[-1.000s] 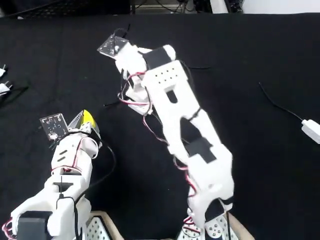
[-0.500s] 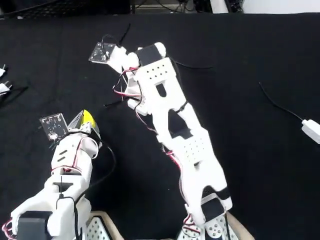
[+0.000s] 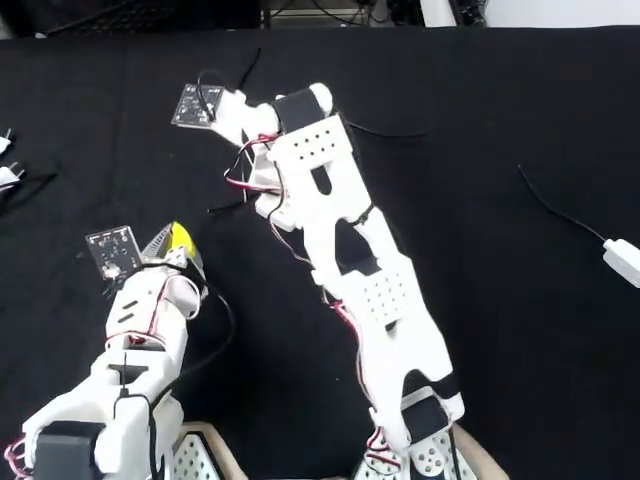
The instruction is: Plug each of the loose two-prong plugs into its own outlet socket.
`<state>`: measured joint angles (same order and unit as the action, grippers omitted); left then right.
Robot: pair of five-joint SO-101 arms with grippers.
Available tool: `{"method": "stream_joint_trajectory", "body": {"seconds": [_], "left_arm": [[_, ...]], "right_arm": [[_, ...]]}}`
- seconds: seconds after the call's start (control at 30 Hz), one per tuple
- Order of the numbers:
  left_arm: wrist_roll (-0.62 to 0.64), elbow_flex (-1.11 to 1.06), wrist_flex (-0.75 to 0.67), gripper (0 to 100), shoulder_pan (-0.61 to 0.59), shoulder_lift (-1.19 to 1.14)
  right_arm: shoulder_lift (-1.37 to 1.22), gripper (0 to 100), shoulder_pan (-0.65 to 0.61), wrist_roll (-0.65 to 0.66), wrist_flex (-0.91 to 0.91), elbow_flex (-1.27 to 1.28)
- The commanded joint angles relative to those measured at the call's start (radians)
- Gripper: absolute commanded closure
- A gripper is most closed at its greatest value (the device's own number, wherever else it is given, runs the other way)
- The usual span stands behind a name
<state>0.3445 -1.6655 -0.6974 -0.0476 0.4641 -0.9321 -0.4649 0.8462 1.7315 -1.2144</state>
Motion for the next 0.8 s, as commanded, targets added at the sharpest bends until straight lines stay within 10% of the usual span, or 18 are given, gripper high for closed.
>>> {"method": "stream_joint_trajectory", "body": {"seconds": [0.0,0.77], "left_arm": [[-0.003,-0.016,0.032,97,0.022,0.006],[-0.003,-0.016,0.034,97,0.021,0.011]], "right_arm": [[-0.027,98.7,-0.002,-0.034,-0.037,-0.044],[-0.077,98.6,-0.052,-0.152,0.032,-0.13]]}}
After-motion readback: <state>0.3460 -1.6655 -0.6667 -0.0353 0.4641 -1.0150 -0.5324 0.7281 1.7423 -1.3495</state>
